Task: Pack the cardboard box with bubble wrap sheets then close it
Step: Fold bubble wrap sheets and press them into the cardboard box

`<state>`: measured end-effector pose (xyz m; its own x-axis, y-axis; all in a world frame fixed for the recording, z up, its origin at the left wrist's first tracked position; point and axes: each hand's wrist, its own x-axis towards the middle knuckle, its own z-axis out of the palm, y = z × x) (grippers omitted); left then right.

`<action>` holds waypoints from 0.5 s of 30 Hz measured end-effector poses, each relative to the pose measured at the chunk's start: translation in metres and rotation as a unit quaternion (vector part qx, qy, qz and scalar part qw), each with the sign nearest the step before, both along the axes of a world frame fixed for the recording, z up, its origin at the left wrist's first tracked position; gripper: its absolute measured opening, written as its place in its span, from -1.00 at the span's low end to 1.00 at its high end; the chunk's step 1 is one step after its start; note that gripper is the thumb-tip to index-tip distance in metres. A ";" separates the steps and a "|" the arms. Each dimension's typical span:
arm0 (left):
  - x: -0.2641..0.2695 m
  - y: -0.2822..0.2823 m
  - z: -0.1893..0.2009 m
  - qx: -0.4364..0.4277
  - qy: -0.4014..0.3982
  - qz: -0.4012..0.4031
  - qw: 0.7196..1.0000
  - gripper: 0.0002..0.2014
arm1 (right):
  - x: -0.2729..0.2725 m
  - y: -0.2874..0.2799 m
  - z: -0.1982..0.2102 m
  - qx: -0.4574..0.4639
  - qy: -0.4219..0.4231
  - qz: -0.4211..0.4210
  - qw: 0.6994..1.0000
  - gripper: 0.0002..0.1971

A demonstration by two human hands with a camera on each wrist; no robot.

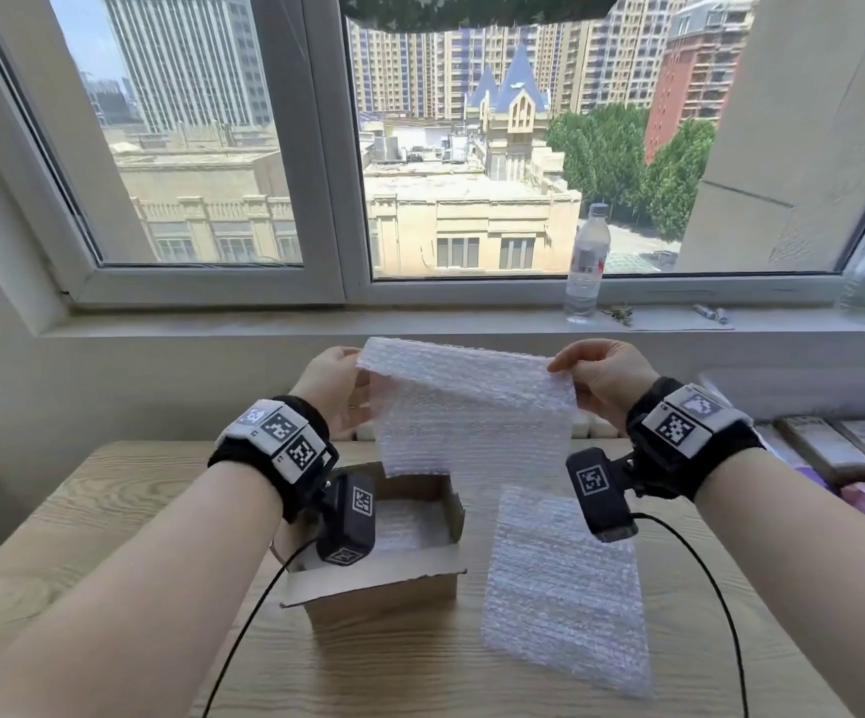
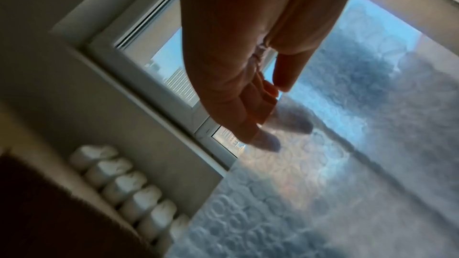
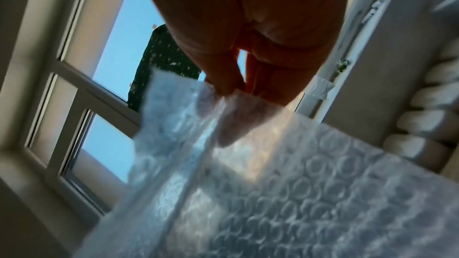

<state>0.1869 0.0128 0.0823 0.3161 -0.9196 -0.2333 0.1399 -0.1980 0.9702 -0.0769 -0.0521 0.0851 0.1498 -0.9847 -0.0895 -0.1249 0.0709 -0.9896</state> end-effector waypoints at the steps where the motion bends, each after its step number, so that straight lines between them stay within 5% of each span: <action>1: 0.000 0.001 -0.001 0.013 0.053 -0.010 0.998 -0.63 | 0.001 0.000 0.000 -0.002 0.010 -0.006 1.000 -0.59; 4: 0.006 0.003 -0.004 0.047 0.077 -0.072 0.993 -0.50 | 0.004 0.000 0.001 -0.016 0.048 -0.030 0.998 -0.56; 7: 0.002 0.010 -0.005 0.044 0.013 -0.118 0.992 -0.80 | 0.008 0.001 0.002 -0.015 0.046 -0.042 0.998 -0.54; 10: 0.002 0.007 -0.008 0.011 -0.034 -0.090 0.995 -0.66 | 0.010 0.001 0.006 0.030 -0.062 -0.051 0.996 -0.70; 12: 0.003 0.006 -0.007 -0.009 -0.030 -0.067 0.997 -0.66 | 0.010 0.004 0.008 0.099 -0.128 -0.012 0.987 -0.85; 15: 0.003 0.004 -0.005 -0.028 0.003 -0.054 0.998 -0.81 | 0.006 0.008 0.004 0.142 -0.053 0.083 0.985 -0.78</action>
